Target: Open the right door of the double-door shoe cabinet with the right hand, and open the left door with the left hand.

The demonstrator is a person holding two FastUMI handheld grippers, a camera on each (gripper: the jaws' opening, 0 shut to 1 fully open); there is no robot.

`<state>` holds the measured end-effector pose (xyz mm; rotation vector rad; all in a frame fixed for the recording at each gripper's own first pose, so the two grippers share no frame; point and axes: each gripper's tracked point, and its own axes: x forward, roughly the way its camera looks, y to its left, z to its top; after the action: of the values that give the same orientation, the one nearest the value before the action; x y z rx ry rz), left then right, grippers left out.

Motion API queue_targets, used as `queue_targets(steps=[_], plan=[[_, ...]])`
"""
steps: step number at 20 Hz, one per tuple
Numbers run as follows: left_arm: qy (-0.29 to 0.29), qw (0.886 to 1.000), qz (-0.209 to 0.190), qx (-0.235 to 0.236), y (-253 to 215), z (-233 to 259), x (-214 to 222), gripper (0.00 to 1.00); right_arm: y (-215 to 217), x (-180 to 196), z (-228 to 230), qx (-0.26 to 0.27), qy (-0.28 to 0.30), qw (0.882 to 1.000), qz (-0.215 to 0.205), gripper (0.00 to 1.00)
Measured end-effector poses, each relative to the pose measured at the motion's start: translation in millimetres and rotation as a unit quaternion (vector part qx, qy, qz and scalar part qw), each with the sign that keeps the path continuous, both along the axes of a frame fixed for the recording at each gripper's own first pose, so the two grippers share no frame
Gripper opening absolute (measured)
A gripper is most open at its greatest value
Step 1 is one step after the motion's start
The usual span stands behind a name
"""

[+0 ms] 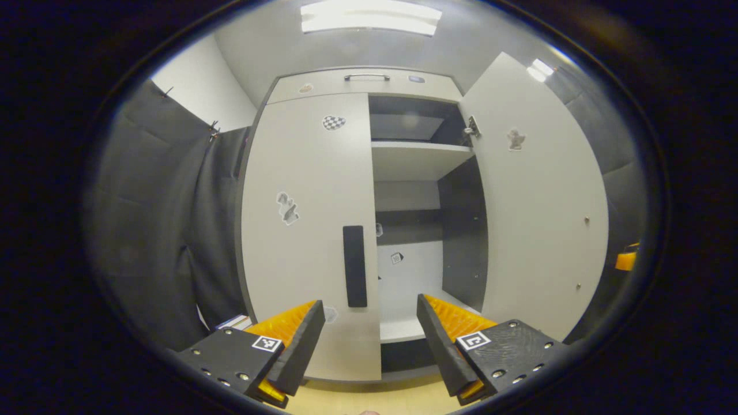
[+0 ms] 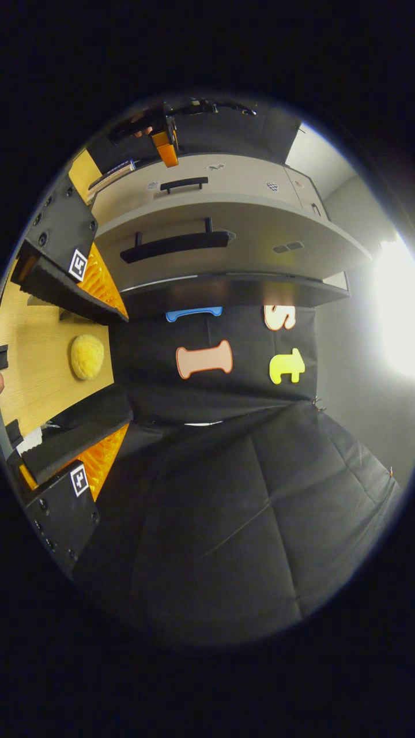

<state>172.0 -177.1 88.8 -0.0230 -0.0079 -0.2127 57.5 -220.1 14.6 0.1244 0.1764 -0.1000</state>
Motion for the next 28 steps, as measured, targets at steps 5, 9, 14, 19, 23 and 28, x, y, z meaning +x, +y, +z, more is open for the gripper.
queue_targets(steps=[5, 9, 14, 19, 23, 28], plan=[[0.0, 1.0, -0.006, -0.017, 7, 8, 60, 0.94, -19, -8, -6, -0.003, 0.006, 0.998, -0.055, 0.94], [0.0, 1.0, -0.005, -0.007, 6, 1, 93, 0.94, -22, -12, -23, -0.003, 0.032, 0.997, -0.075, 0.94], [0.001, 1.0, 0.004, -0.002, 2, -5, 123, 0.94, -28, -13, -34, -0.004, 0.045, 0.994, -0.097, 0.99], [0.014, 1.0, 0.014, -0.011, 6, -11, 132, 0.78, -40, -19, -37, 0.003, 0.046, 0.993, -0.111, 0.98], [0.015, 1.0, -0.005, -0.003, -5, -12, 132, 0.59, -43, -21, -39, 0.007, 0.05, 0.993, -0.11, 0.98], [0.014, 1.0, -0.012, 0.002, -10, -13, 132, 0.29, -43, -23, -40, -0.006, 0.051, 0.994, -0.091, 0.98]])
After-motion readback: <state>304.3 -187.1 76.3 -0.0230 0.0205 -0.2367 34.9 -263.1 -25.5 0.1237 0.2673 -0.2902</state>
